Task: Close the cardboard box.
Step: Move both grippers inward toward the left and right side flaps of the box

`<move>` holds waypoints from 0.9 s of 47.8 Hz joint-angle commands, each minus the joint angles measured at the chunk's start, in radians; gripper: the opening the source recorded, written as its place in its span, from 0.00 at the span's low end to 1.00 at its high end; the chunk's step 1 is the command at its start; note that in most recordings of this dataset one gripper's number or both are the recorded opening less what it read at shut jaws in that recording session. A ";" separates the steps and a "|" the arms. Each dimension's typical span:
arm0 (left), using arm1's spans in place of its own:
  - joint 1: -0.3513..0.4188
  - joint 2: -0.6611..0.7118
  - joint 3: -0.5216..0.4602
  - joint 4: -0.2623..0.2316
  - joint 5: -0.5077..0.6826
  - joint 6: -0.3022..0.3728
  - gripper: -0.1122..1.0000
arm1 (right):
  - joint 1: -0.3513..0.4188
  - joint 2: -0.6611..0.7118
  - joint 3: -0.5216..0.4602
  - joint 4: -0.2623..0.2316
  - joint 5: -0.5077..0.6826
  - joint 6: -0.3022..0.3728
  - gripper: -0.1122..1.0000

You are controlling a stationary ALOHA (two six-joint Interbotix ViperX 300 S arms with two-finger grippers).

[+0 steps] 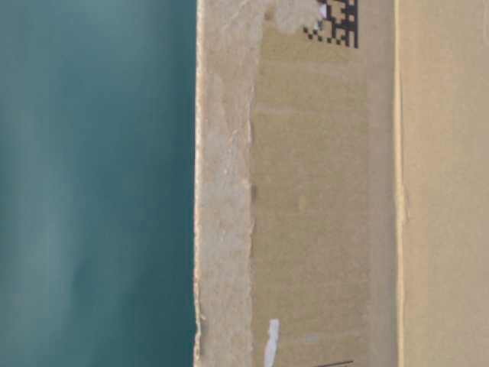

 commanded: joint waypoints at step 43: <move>0.054 -0.219 0.198 -0.038 0.311 -0.018 0.10 | -0.124 -0.061 0.187 0.106 0.206 0.009 0.10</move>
